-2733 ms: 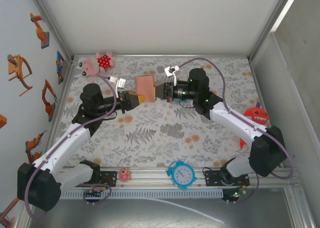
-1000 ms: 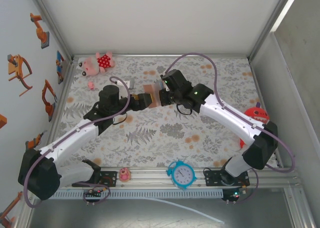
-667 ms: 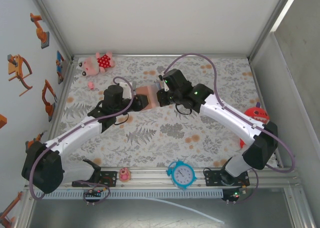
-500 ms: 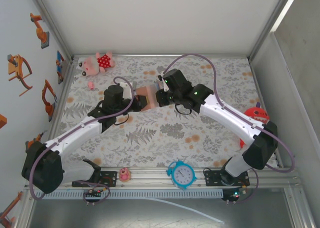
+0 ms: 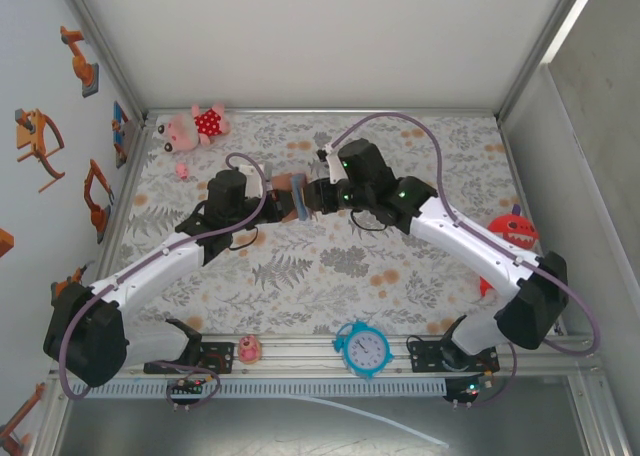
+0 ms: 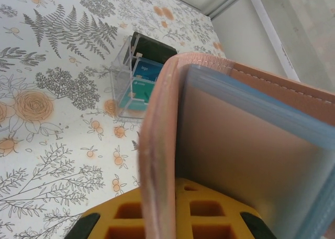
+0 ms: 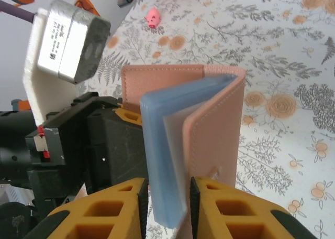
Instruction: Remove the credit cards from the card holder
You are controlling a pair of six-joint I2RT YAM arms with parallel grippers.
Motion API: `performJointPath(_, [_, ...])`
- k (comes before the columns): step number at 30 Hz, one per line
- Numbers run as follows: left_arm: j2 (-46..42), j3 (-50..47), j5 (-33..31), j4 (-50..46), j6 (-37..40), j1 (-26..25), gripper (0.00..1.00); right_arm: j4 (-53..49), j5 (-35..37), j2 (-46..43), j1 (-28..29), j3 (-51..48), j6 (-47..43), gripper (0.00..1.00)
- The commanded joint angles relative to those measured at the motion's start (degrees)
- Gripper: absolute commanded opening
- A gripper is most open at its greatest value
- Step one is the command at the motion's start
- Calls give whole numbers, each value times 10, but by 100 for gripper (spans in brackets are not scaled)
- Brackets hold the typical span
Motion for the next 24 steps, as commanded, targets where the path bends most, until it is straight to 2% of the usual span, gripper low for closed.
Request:
performJointPath(1, [-4, 6, 23, 31, -15, -2, 0, 33, -12, -17, -5, -11, 9, 26])
performJointPath(7, [-16, 4, 40, 48, -26, -2, 0, 15, 2, -2, -5, -5, 3, 38])
performJointPath(11, [-20, 0, 57, 70, -38, -2, 0, 8, 10, 1, -6, -6, -1, 41])
performJointPath(17, [-15, -8, 74, 105, -56, -2, 0, 12, 7, -1, -5, -8, 0, 25])
performJointPath(24, [-13, -10, 89, 125, -63, -2, 0, 10, 14, -13, -5, -7, -4, 22])
